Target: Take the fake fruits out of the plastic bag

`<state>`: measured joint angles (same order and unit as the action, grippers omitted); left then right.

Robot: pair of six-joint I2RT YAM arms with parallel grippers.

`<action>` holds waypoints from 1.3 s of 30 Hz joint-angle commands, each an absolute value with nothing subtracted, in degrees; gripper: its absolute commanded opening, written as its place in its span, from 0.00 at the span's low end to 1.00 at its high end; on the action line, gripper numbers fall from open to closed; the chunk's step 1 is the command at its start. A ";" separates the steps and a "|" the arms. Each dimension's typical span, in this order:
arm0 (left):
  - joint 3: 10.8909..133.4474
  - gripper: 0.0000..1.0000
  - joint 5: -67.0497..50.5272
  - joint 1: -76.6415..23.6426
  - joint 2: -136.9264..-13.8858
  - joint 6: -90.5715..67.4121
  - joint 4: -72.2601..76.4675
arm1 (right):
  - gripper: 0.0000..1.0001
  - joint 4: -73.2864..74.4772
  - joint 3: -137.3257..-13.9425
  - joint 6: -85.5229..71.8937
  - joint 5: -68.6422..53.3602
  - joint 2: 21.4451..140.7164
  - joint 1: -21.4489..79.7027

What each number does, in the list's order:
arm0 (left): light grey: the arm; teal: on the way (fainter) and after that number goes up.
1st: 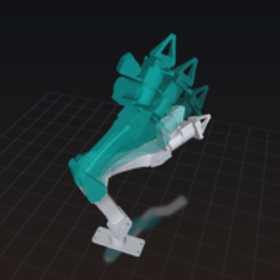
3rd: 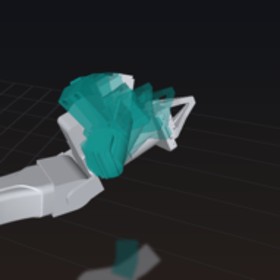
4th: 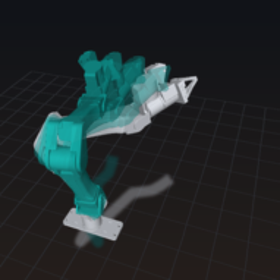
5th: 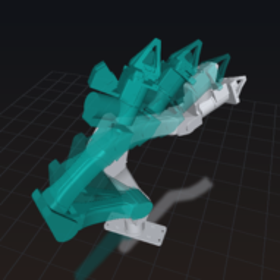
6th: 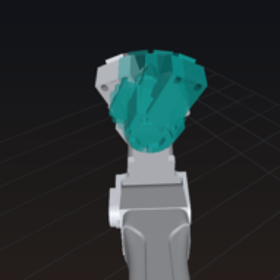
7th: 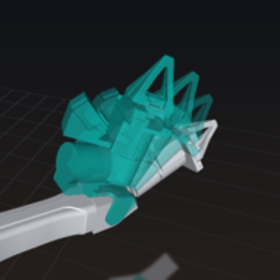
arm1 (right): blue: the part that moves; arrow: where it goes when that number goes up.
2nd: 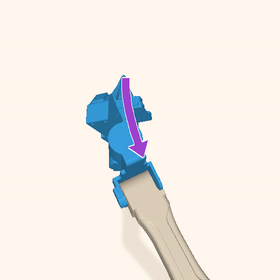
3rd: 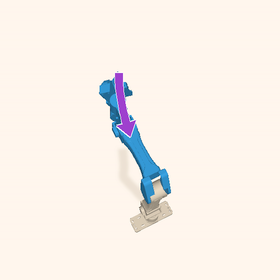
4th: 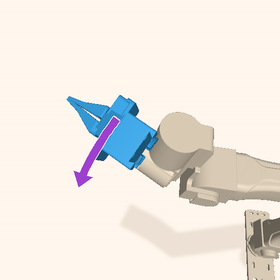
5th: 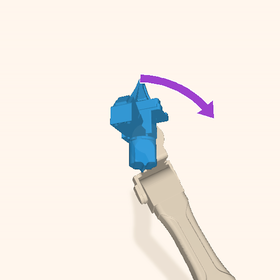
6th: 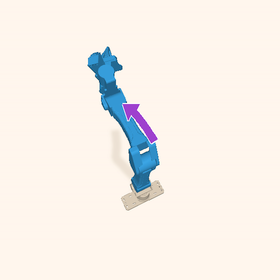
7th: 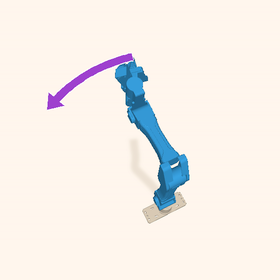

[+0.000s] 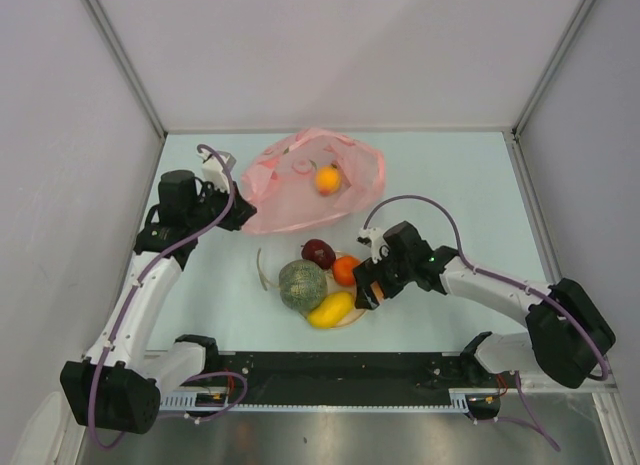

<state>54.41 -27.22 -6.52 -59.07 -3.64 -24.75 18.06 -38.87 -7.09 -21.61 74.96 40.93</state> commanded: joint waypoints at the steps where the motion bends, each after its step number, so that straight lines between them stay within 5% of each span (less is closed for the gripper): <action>1: 54.58 0.05 -28.13 -5.89 -58.53 -4.66 -23.20 | 1.00 21.88 -42.45 -7.12 -25.30 71.99 38.68; 8: 55.28 0.05 -28.30 -5.71 -59.76 -5.01 -22.85 | 0.99 25.83 -43.59 -6.24 -26.98 70.40 35.86; 11: 55.46 0.05 -28.48 -5.80 -59.94 -5.27 -22.59 | 0.91 25.93 -43.59 -6.15 -25.49 70.58 35.25; 15: 55.81 0.05 -28.48 -5.71 -60.21 -5.27 -22.41 | 0.68 24.96 -43.59 -5.62 -26.80 71.54 34.72; 18: 55.55 0.05 -28.39 -5.63 -60.03 -5.36 -22.41 | 0.63 24.00 -43.59 -5.01 -27.95 72.07 34.98; 23: 55.20 0.05 -28.39 -5.45 -59.59 -5.27 -22.68 | 0.66 24.08 -44.29 -3.87 -27.95 71.98 35.33; 27: 54.84 0.05 -28.74 -5.45 -59.41 -5.54 -22.50 | 0.82 27.41 -46.31 -1.85 -26.11 70.67 35.25; 32: 54.84 0.05 -29.35 -5.45 -59.76 -5.97 -22.06 | 0.91 33.13 -51.84 -0.18 -24.70 68.82 34.80; 39: 55.81 0.00 -31.19 -5.45 -59.85 -8.08 -22.32 | 0.78 25.60 -66.07 -1.31 -21.54 70.04 33.84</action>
